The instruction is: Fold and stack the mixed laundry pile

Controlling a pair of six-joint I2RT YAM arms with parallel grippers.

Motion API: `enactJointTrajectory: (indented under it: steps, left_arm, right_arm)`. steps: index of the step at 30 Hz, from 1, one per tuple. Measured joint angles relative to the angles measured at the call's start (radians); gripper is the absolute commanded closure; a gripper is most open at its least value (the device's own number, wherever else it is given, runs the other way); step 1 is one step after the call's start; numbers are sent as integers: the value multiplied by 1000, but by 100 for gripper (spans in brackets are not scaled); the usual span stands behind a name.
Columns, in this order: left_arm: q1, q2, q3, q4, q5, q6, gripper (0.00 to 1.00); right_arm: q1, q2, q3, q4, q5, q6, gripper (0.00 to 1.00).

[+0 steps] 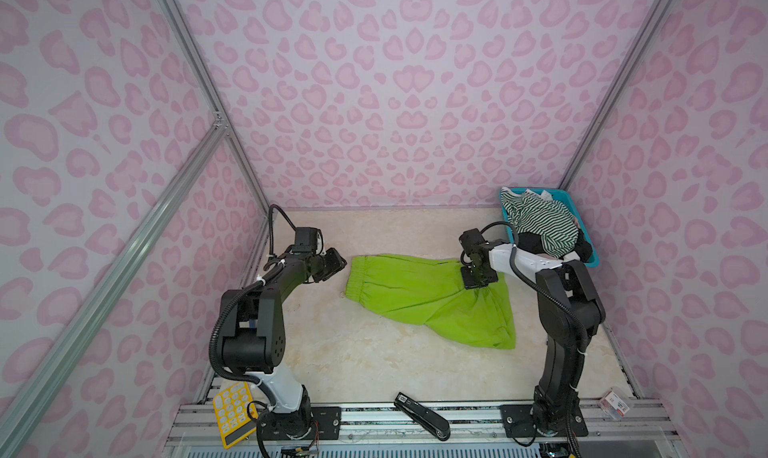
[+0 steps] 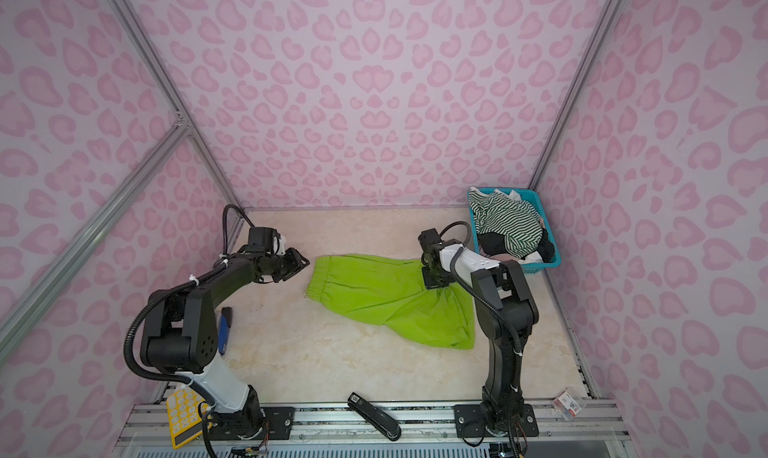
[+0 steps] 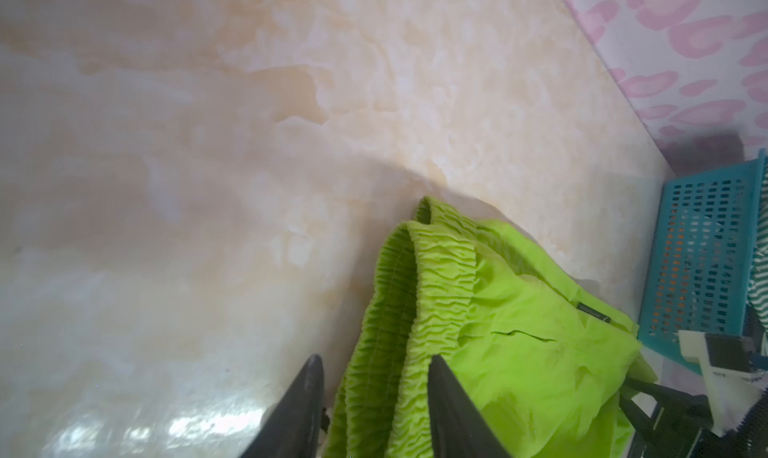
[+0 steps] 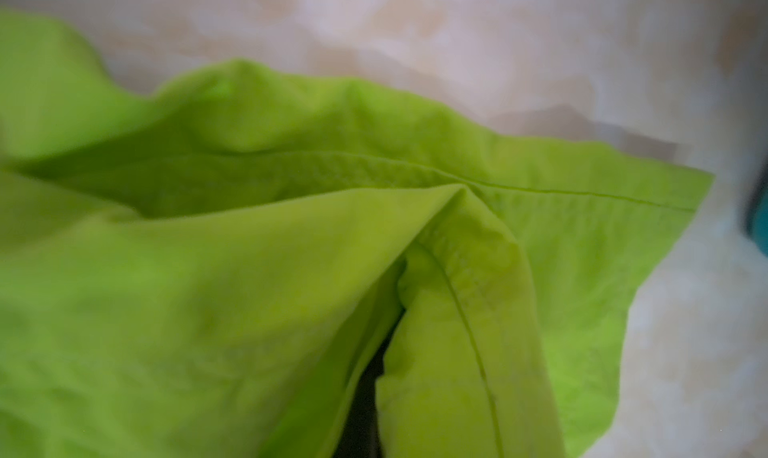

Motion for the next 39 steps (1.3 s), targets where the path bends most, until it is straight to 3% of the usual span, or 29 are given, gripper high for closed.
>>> enactJointTrajectory:
  steps: [5, 16, 19, 30, 36, 39]
  left_arm:
    - [7, -46, -67, -6, -34, 0, 46]
    - [11, -2, -89, 3, -50, 1, 46]
    - [11, 26, -76, 13, -32, 0, 39]
    - [11, 190, 63, 161, 196, -1, 39]
    - [7, 259, 93, 215, 310, -25, 46]
    - [-5, 261, 93, 220, 352, -25, 61]
  right_arm:
    - [47, -27, 27, -7, 27, -14, 100]
    - [31, -220, -3, -124, 298, 17, 100]
    - [29, -244, -13, -135, 304, 18, 100]
    - [29, -238, -26, -126, 236, 12, 100]
    - [28, -233, -28, -113, 225, 12, 100]
    - [23, -228, -35, -99, 214, 12, 100]
